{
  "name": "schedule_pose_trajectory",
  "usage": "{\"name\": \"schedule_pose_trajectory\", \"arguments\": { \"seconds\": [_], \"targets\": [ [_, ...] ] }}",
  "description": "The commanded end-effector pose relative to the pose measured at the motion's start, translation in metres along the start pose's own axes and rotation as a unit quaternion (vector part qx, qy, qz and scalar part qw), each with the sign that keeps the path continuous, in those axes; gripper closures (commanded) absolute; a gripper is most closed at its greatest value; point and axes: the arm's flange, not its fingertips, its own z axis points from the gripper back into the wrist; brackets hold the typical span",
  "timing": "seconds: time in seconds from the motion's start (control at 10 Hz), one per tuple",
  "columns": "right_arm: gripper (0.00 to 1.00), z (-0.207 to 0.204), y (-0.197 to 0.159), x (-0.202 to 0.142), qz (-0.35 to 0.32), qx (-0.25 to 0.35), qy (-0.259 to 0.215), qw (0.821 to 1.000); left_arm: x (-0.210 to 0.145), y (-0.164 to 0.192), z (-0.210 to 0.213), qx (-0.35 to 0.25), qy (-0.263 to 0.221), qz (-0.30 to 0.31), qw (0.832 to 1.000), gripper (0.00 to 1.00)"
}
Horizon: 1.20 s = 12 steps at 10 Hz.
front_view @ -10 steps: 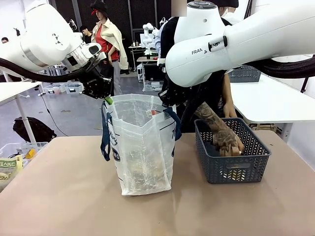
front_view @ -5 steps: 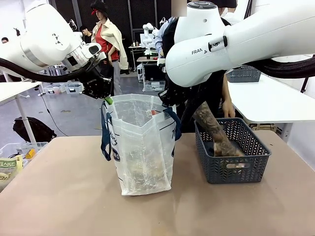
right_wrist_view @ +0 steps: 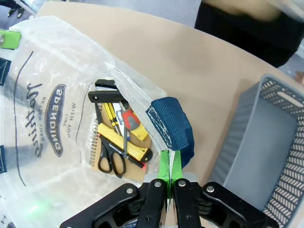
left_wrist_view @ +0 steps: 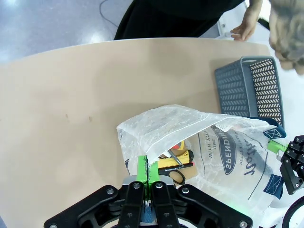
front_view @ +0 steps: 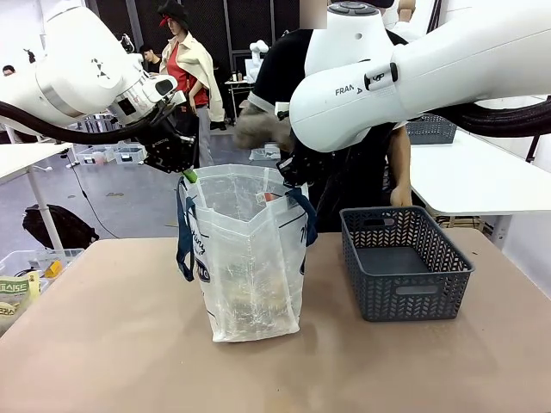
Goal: Transfer purchased items from the store into the shopping bag.
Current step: Move the Reusable shopping bag to the right side of the table.
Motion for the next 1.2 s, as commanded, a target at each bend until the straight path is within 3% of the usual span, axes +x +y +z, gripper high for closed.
{"name": "schedule_pose_trajectory", "arguments": {
  "seconds": [0.0,0.7,1.1],
  "targets": [
    [1.0,0.001,-0.002,-0.001,-0.003,-0.001,-0.002,1.0,-0.001,0.001,0.005,0.001,-0.004,0.006,1.0,1.0],
    [1.0,0.001,-0.002,-0.001,-0.003,-0.001,-0.002,1.0,0.0,0.0,0.0,0.0,0.0,0.0,1.0,1.0],
    [1.0,0.001,0.012,0.01,0.061,0.01,0.012,0.998,0.032,-0.01,-0.008,-0.084,0.034,-0.024,0.996,1.0]
  ]
}}
